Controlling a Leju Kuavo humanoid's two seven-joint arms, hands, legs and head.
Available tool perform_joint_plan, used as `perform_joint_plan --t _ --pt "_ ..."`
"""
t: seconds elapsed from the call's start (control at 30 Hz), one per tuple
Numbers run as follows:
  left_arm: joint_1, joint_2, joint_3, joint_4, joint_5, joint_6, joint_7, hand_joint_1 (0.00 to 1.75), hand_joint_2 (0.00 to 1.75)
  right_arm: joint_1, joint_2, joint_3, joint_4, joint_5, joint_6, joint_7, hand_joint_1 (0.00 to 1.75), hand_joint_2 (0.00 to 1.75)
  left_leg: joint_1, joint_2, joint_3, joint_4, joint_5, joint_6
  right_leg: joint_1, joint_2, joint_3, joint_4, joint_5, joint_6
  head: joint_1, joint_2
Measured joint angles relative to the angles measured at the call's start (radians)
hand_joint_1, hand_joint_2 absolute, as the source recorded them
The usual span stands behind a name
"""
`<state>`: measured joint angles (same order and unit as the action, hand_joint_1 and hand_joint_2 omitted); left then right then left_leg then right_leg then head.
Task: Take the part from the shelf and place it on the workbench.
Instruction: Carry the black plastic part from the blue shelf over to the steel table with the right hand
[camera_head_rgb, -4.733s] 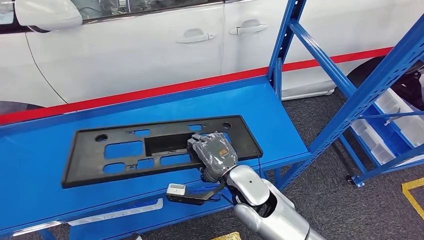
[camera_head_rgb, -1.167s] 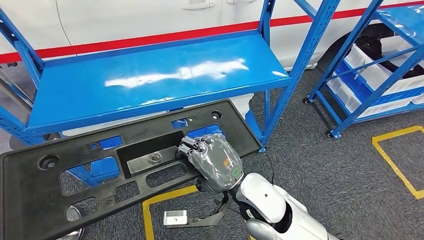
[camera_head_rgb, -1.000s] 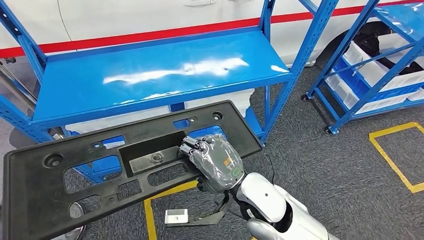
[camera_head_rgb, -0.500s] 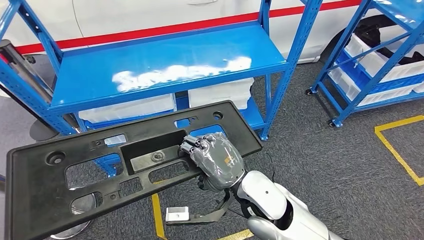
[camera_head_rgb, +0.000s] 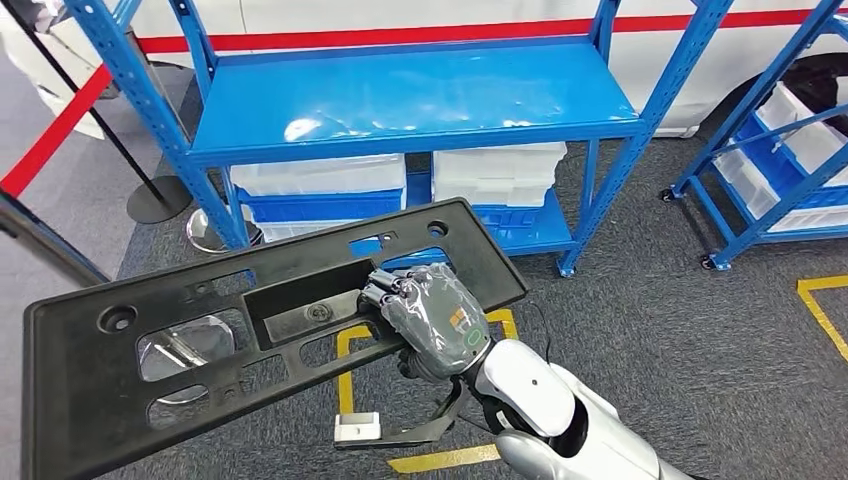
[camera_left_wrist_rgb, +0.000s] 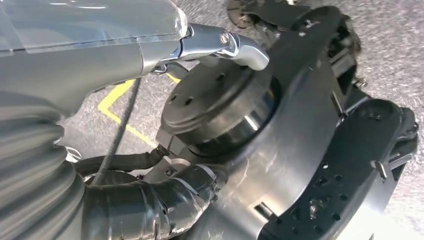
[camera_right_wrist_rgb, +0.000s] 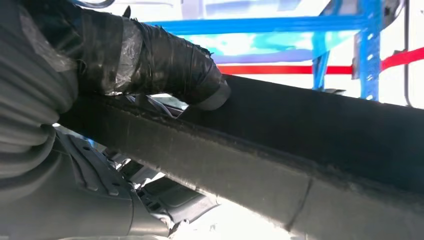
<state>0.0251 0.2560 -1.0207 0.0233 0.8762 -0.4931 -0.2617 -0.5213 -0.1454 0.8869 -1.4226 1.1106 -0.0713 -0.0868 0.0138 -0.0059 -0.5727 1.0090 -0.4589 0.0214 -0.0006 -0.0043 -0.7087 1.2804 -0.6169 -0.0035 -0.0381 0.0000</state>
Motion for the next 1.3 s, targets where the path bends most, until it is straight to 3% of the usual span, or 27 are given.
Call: perform_joint_plan --t 0.03,0.1,0.13,0.2,0.27,0.3,0.37,0.43,0.47,0.5,0.53,0.6,0.63,0.67,0.73,0.77,0.83,0.87,0.9,0.97,1.0,1.03,1.07,1.1,1.17,1.23,1.3 --pt "0.000 0.000 0.000 0.000 0.000 0.000 0.000 0.00 1.75 0.000 -0.001 0.000 0.001 0.000 0.000 0.000 1.75 1.75 -0.001 -0.010 -0.019 0.004 0.012 -0.001 0.000 0.002 0.005 0.034 0.000 -0.001 0.000 0.000" --pt "0.001 0.000 0.001 0.000 0.002 -0.002 0.000 0.00 1.75 0.000 -0.001 0.000 0.003 -0.003 0.000 0.000 1.75 1.75 -0.001 -0.032 -0.056 0.013 0.034 -0.004 0.000 0.007 0.058 0.009 0.053 -0.007 0.000 0.000" --pt "0.001 0.000 0.001 0.000 0.002 -0.003 0.000 0.00 1.75 -0.001 -0.002 0.000 0.003 -0.006 0.000 0.000 1.75 1.75 0.000 -0.043 -0.072 0.016 0.046 -0.007 -0.001 0.023 0.105 -0.047 0.075 -0.013 0.000 0.000" --pt "0.001 -0.001 0.001 0.000 0.003 -0.005 0.000 0.00 1.75 -0.003 -0.002 0.000 0.003 -0.010 0.000 -0.001 1.75 1.75 -0.001 -0.066 -0.093 0.018 0.069 -0.016 -0.002 0.067 0.201 -0.186 0.074 -0.024 0.000 0.000" --pt "0.003 0.000 0.002 0.000 0.003 -0.007 0.000 0.00 1.75 -0.005 -0.003 0.000 0.002 -0.012 0.000 -0.001 1.75 1.75 0.001 -0.088 -0.101 0.009 0.094 -0.029 0.001 0.085 0.238 -0.253 0.058 -0.029 0.000 0.000" --pt "0.008 0.001 0.002 0.000 0.003 -0.008 0.000 0.00 1.75 -0.006 -0.003 0.000 0.002 -0.012 0.000 -0.001 1.75 1.75 0.002 -0.099 -0.104 0.001 0.108 -0.037 0.001 0.073 0.233 -0.257 0.067 -0.032 0.000 0.000" --pt "0.011 0.001 0.002 0.001 0.003 -0.009 0.000 0.00 1.75 -0.009 -0.002 0.000 0.002 -0.012 0.001 -0.002 1.75 1.75 0.003 -0.083 -0.117 0.009 0.092 -0.046 -0.001 0.044 0.216 -0.269 0.091 -0.047 -0.001 0.000" --pt "0.009 0.001 0.002 0.001 0.003 -0.009 0.000 0.00 1.75 -0.010 -0.001 0.000 0.002 -0.012 0.001 -0.002 1.75 1.75 0.006 -0.032 -0.140 0.086 -0.005 -0.051 0.000 0.012 0.190 -0.275 0.120 -0.062 -0.003 0.000" --pt "0.008 0.001 0.002 0.001 0.003 -0.009 0.000 0.00 1.75 -0.010 -0.001 0.000 0.003 -0.012 0.001 -0.002 1.75 1.75 0.009 -0.015 -0.151 0.147 -0.057 -0.057 0.003 -0.001 0.174 -0.274 0.132 -0.066 -0.004 0.000" --pt "0.007 0.001 0.002 0.001 0.003 -0.009 0.000 0.00 1.75 -0.009 -0.001 0.000 0.003 -0.012 0.001 -0.002 1.75 1.75 0.011 -0.006 -0.160 0.213 -0.090 -0.063 0.006 -0.017 0.157 -0.272 0.144 -0.067 -0.004 0.000" --pt "0.006 0.001 0.002 0.001 0.003 -0.009 0.000 0.00 1.75 -0.009 -0.001 0.000 0.003 -0.012 0.001 -0.002 1.75 1.75 0.014 -0.004 -0.161 0.266 -0.094 -0.069 0.009 -0.033 0.139 -0.268 0.156 -0.067 -0.004 0.000" --pt "0.005 0.001 0.002 0.001 0.003 -0.009 0.002 0.00 1.75 -0.009 -0.001 0.000 0.003 -0.012 0.001 -0.002 1.75 1.75 0.016 -0.001 -0.128 0.294 -0.035 -0.078 0.011 -0.061 0.098 -0.254 0.176 -0.063 -0.004 0.000" --pt "0.006 0.001 0.002 0.001 0.003 -0.008 0.004 0.00 1.75 -0.010 -0.001 0.000 0.003 -0.012 0.001 -0.002 1.75 1.75 0.017 0.006 -0.089 0.262 -0.008 -0.081 0.012 -0.073 0.077 -0.244 0.184 -0.060 -0.004 0.000" --pt "0.006 0.001 0.002 0.001 0.004 -0.008 0.007 0.00 1.75 -0.010 -0.001 0.000 0.003 -0.012 0.001 -0.002 1.75 1.75 0.016 0.022 -0.033 0.197 -0.010 -0.083 0.013 -0.084 0.058 -0.234 0.191 -0.056 -0.004 0.000" --pt "0.007 0.005 0.003 0.001 0.007 -0.008 0.011 0.00 1.75 -0.012 -0.001 0.000 0.002 -0.012 0.001 -0.001 1.75 1.75 0.005 0.050 0.060 0.055 -0.054 -0.071 0.014 -0.105 0.035 -0.219 0.205 -0.046 -0.003 0.000" --pt "0.008 0.006 0.004 0.001 0.008 -0.008 0.013 0.00 1.75 -0.012 -0.001 0.001 0.001 -0.012 0.001 -0.001 1.75 1.75 -0.004 0.056 0.080 0.011 -0.073 -0.061 0.012 -0.114 0.031 -0.218 0.214 -0.040 -0.003 0.000" --pt "0.014 0.008 0.009 0.002 0.010 -0.009 0.018 0.00 1.75 -0.009 -0.001 0.003 0.002 -0.012 0.000 -0.001 1.75 1.75 -0.011 0.043 0.069 -0.006 -0.058 -0.036 0.005 -0.128 0.026 -0.222 0.231 -0.029 -0.002 0.000" --pt "0.016 0.008 0.012 0.002 0.010 -0.009 0.020 0.00 1.75 -0.005 -0.001 0.005 0.003 -0.012 0.000 -0.001 1.75 1.75 -0.011 0.035 0.060 -0.009 -0.044 -0.025 0.002 -0.113 0.020 -0.216 0.220 -0.022 -0.002 0.000" --pt "0.017 0.008 0.015 0.002 0.010 -0.009 0.022 0.00 1.75 -0.001 -0.001 0.008 0.004 -0.012 0.000 -0.001 1.75 1.75 -0.009 0.029 0.048 -0.012 -0.029 -0.015 0.000 -0.088 0.012 -0.196 0.189 -0.016 -0.002 0.000" --pt "0.016 0.008 0.021 0.002 0.010 -0.009 0.024 0.00 1.75 0.004 -0.002 0.010 0.006 -0.011 0.000 0.000 1.75 1.75 -0.008 0.017 0.017 -0.013 0.002 -0.001 -0.003 -0.024 -0.010 -0.104 0.082 -0.008 -0.002 0.000" --pt "0.016 0.008 0.023 0.002 0.010 -0.009 0.024 0.00 1.75 0.005 -0.003 0.011 0.007 -0.011 0.000 0.000 1.75 1.75 -0.008 0.009 -0.001 -0.012 0.017 0.002 -0.003 -0.008 -0.020 -0.041 0.035 -0.007 -0.002 0.000" --pt "0.016 0.008 0.025 0.002 0.010 -0.009 0.024 0.00 1.75 0.006 -0.004 0.012 0.008 -0.011 0.000 0.000 1.75 1.75 -0.008 0.000 -0.020 -0.011 0.031 0.002 -0.003 -0.001 -0.022 0.013 0.012 -0.008 -0.002 0.000" --pt "0.016 0.007 0.025 0.002 0.010 -0.009 0.024 0.00 1.75 0.007 -0.004 0.013 0.009 -0.011 0.000 0.001 1.75 1.75 -0.009 -0.012 -0.039 -0.010 0.046 0.001 -0.003 0.002 -0.012 0.045 0.015 -0.010 -0.002 0.000" --pt "0.016 0.007 0.026 0.002 0.010 -0.010 0.024 0.00 1.75 0.007 -0.004 0.013 0.010 -0.011 0.000 0.001 1.75 1.75 -0.008 -0.024 -0.058 -0.008 0.060 -0.002 -0.003 0.004 0.012 0.046 0.036 -0.012 -0.002 0.000" --pt "0.015 0.006 0.026 0.002 0.011 -0.012 0.024 0.00 1.75 0.005 -0.004 0.014 0.010 -0.013 0.001 0.002 1.75 1.75 -0.005 -0.047 -0.092 -0.001 0.085 -0.009 -0.004 0.028 0.107 -0.048 0.080 -0.018 -0.002 0.000" --pt "0.015 0.006 0.027 0.002 0.011 -0.016 0.023 0.00 1.75 -0.003 -0.005 0.014 0.006 -0.019 0.004 0.009 1.75 1.75 -0.005 -0.069 -0.115 0.005 0.108 -0.018 -0.004 0.072 0.210 -0.190 0.065 -0.025 -0.003 0.000" --pt "0.017 0.007 0.028 0.002 0.010 -0.024 0.019 0.00 1.75 -0.013 -0.006 0.013 0.000 -0.028 0.013 0.016 1.75 1.75 -0.005 -0.093 -0.125 0.000 0.134 -0.031 0.000 0.084 0.245 -0.254 0.048 -0.030 -0.003 0.000"
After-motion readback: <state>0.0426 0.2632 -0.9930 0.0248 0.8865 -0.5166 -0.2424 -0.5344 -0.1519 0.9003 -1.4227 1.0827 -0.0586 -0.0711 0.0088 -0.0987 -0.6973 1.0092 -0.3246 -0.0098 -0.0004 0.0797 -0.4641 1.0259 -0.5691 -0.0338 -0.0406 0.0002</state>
